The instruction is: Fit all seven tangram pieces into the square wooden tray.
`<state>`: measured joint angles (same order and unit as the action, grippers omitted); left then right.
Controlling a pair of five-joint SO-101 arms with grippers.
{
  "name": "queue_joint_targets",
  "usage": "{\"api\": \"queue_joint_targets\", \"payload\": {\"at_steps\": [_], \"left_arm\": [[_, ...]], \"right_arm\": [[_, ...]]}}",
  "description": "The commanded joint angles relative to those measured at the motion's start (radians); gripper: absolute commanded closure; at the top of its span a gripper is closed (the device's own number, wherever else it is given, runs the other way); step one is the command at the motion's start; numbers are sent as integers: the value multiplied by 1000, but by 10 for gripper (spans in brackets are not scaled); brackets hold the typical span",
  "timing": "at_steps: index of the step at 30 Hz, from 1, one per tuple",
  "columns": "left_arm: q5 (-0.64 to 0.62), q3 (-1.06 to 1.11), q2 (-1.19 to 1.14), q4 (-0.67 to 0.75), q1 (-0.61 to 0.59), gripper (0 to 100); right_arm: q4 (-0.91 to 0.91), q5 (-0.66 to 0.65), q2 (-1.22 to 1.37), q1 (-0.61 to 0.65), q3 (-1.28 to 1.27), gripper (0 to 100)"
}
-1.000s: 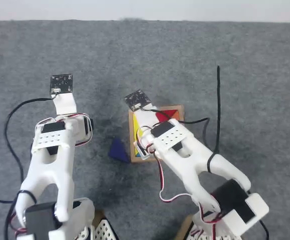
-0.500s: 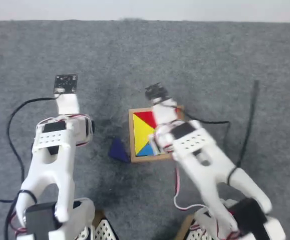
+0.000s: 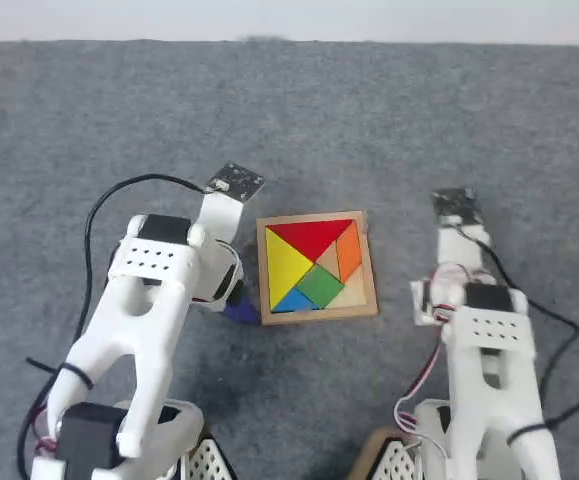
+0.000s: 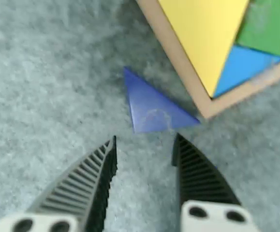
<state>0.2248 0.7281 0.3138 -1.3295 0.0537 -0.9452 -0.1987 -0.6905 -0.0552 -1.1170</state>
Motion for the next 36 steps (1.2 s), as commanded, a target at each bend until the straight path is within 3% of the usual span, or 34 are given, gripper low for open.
{"api": "queue_joint_targets", "payload": {"at_steps": [1,10,15,20,27,36], "left_arm": [[-8,-41,3,-32,14,746],[-138,4,-15,25,-11,728],[-204,-39,-226,41,-21,728],[-206,-130,-422,51,-77,752],[-187,-136,-463,124,-141,757],[-241,-133,-506,152,-17,757]], "right_arm": [[1,-49,-21,-81,-29,992],[22,-41,21,-84,-34,991],[24,-40,21,-84,-43,991],[24,-40,24,-84,-44,991],[67,-40,22,-81,-68,991],[84,-40,24,-84,-87,991]]}}
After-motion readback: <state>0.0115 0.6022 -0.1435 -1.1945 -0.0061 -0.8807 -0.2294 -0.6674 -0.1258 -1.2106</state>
